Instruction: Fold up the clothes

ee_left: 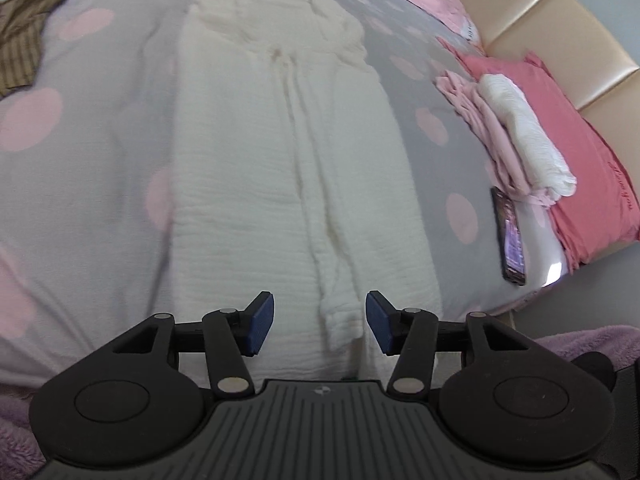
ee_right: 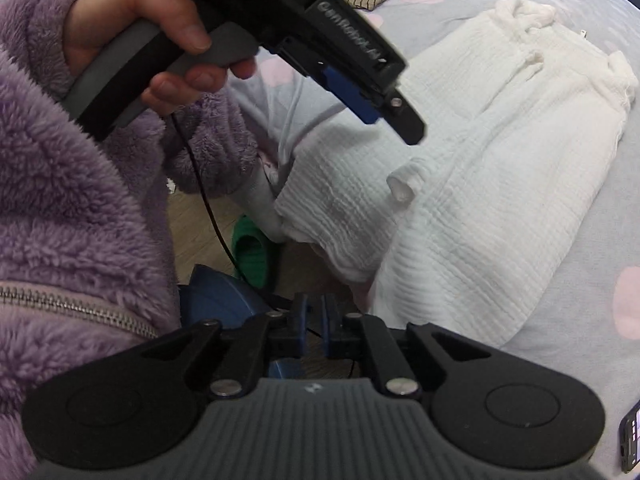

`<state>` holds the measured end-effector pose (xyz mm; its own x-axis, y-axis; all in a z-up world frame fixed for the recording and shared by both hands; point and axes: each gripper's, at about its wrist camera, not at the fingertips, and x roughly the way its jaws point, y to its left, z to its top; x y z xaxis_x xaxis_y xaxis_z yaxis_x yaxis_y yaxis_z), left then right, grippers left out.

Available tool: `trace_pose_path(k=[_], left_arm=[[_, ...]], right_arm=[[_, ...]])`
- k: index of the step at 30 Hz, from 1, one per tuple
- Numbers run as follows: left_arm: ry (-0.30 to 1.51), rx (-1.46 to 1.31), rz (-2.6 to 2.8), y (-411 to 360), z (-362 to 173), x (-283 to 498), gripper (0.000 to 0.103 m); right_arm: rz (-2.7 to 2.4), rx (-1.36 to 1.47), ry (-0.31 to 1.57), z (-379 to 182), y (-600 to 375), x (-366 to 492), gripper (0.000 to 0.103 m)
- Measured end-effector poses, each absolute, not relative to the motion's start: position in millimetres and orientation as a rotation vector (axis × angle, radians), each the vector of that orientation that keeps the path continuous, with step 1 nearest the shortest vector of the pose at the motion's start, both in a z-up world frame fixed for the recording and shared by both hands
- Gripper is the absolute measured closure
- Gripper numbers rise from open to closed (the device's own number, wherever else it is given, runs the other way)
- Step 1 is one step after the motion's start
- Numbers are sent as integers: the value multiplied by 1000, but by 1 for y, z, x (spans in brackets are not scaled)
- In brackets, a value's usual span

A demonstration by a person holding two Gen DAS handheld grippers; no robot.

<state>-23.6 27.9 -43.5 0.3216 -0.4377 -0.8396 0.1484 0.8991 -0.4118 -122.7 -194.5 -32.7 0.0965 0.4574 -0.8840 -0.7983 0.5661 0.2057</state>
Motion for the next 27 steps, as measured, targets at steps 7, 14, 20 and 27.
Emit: trace_pose_path(k=[7,14,20,27], left_arm=[[1161,-216,-336,43,-40,-37,54],[1155,-225,-246,72,-46,-48,51],[1040,-223,-393,62,-34,-55,53],[1059,-170,-504,30,-40,-47,70]], right_arm=[[805,-310,1098,-25,-220,-98,86],[528,-150,1133,-43,-262,-47,69],[548,-149,1066,-34,-249,-41,69],[654,-170,1036,-40,-205,-59,70]])
